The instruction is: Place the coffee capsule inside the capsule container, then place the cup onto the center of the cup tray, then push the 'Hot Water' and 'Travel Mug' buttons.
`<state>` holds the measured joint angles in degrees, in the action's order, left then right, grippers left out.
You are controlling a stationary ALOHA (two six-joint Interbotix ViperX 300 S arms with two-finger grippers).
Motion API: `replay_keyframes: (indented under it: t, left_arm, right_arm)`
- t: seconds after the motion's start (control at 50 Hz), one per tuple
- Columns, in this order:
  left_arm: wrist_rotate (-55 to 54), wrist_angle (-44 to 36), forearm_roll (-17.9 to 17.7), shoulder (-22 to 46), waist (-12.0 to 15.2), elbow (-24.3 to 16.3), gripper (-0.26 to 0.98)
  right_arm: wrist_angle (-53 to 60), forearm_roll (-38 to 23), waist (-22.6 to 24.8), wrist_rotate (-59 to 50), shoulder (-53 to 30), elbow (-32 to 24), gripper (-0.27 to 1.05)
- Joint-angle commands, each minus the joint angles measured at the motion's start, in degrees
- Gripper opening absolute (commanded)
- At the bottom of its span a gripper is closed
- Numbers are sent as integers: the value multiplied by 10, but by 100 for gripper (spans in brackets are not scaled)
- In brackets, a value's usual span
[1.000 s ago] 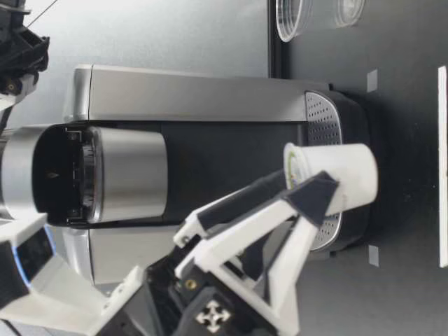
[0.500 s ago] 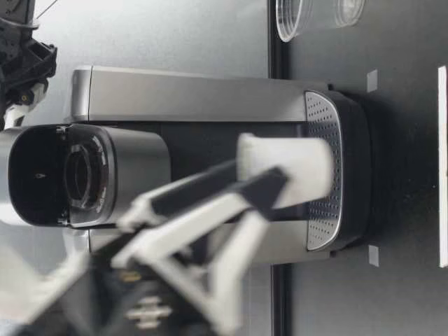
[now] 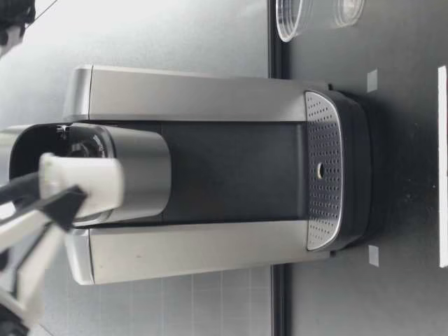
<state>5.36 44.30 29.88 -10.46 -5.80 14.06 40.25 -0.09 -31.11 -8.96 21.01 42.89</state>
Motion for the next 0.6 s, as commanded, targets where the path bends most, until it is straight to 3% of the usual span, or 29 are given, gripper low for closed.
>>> replay_keyframes:
  t: [0.0,0.3,0.58]
  left_arm:
    - [-2,16,46,-15,0,-27,49]
    - [-45,3,183,-15,0,-32,49]
    - [-114,-1,267,-10,4,-4,49]
  right_arm:
    - [6,1,2,-1,28,7,5]
    - [6,3,2,0,68,40,5]
    - [6,3,2,0,78,52,5]
